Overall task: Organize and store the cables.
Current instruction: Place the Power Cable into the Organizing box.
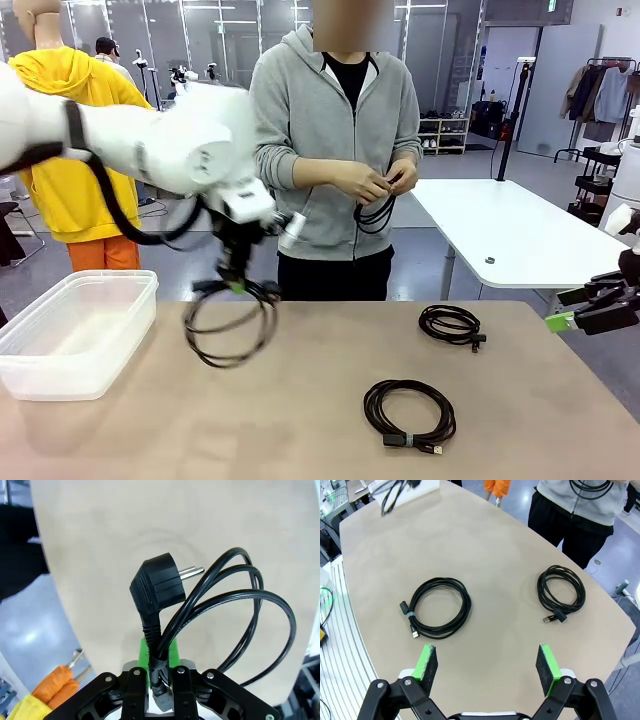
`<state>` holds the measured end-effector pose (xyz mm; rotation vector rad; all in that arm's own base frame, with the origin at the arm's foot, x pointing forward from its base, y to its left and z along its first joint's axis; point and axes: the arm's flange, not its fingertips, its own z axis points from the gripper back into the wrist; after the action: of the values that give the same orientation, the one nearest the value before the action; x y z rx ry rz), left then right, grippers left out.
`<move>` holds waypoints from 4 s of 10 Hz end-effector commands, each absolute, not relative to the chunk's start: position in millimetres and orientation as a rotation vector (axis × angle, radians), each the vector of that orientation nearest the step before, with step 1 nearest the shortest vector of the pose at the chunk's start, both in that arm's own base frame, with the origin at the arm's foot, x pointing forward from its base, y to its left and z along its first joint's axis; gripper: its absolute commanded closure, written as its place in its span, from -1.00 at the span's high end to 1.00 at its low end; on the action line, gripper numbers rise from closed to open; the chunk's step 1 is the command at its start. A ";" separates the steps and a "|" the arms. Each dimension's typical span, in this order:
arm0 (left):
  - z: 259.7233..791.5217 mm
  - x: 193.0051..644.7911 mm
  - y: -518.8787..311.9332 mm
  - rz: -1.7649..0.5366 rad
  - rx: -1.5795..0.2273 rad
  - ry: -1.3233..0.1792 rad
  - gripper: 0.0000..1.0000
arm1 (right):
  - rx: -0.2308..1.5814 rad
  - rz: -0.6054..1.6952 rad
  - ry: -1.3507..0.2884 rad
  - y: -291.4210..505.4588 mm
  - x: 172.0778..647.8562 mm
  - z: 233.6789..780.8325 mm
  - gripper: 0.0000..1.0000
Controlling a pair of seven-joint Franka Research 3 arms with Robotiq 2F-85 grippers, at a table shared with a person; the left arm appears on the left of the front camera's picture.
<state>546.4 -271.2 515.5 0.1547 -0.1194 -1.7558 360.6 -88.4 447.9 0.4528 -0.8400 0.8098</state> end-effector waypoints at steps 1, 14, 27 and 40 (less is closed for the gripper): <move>538.9 542.4 -186.5 -1.730 0.164 -0.204 -0.67 | 0.463 0.791 -0.827 -87.7 360.6 451.1 1.00; 455.9 588.8 19.4 -1.400 0.359 -0.152 -0.67 | 0.463 0.791 -0.827 -87.7 360.6 451.1 1.00; 417.6 590.3 14.9 -1.311 0.327 -0.141 0.64 | 0.463 0.791 -0.827 -87.7 360.6 451.1 1.00; 451.3 585.7 11.4 -1.229 0.264 -0.230 0.65 | 0.463 0.791 -0.827 -87.7 360.6 451.1 1.00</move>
<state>588.9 9.0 426.0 0.3082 -0.1726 -1.2745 360.6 -88.5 448.1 0.4521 -0.8397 0.8098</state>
